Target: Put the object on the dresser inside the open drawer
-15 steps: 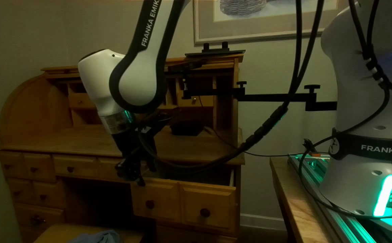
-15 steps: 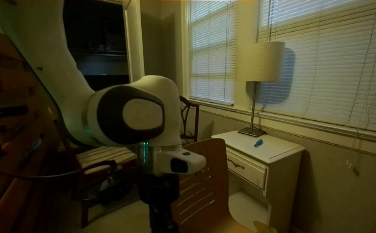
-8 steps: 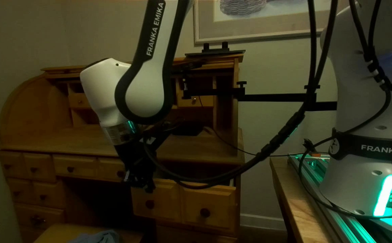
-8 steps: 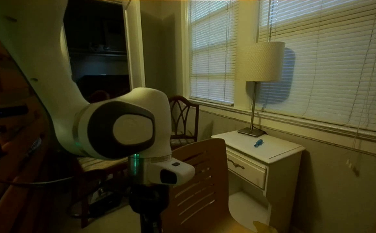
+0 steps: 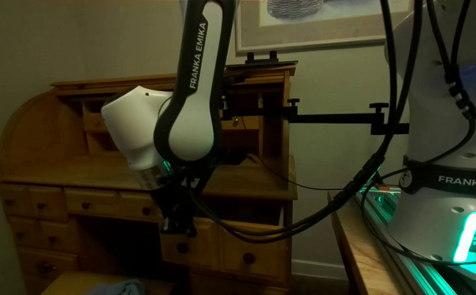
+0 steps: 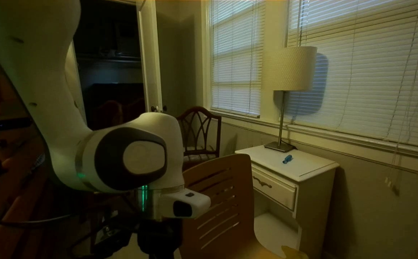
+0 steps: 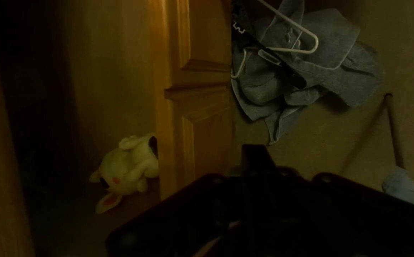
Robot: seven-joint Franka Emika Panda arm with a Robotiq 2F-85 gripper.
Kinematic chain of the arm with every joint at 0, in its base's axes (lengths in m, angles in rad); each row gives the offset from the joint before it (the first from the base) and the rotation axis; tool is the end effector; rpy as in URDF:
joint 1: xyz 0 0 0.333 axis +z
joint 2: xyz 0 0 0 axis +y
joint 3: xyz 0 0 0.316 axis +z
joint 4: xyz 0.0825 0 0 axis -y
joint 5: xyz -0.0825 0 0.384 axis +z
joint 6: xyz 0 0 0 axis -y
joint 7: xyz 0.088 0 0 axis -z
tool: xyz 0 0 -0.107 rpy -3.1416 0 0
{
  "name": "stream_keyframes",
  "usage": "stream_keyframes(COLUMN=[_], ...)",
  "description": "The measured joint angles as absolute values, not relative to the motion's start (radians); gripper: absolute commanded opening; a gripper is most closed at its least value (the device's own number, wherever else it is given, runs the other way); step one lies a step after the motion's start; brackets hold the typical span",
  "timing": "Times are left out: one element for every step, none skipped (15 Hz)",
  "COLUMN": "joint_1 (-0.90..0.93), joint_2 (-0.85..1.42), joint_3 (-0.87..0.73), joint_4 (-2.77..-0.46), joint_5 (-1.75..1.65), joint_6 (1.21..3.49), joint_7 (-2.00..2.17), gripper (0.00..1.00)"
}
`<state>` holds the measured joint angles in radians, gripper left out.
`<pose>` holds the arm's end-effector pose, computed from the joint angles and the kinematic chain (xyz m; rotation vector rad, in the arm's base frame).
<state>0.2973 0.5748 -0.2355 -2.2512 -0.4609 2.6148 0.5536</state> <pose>0.5026 0.0294 0.0972 2.7689 -0.0581 -0.1515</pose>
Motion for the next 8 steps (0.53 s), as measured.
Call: stream_keyframes(joint_1=[0.31,0.323,0.333,0.343,0.349,0.35,0.35,0.351], joint_2=[0.581,0.587,0.594,0.6,0.606,0.612,0.619,0.627], joint_3=[-0.252,-0.269,-0.284,-0.297,-0.307,-0.312,-0.315,-0.317], joint_4=[-2.251,-2.251,-2.251,-2.251,-2.251,-2.251,-2.251,-2.25], joint_5=[-0.477,-0.493,-0.507,-0.52,-0.53,-0.532,-0.532,-0.532], joint_6=[2.623,2.63,2.636,2.642,2.646,2.651,2.657,2.662], joint_7=[0.56,0.567,0.573,0.581,0.587,0.588,0.588,0.588], gripper=[0.0,0.0,0.0,0.0,0.0,0.0,0.0,0.0])
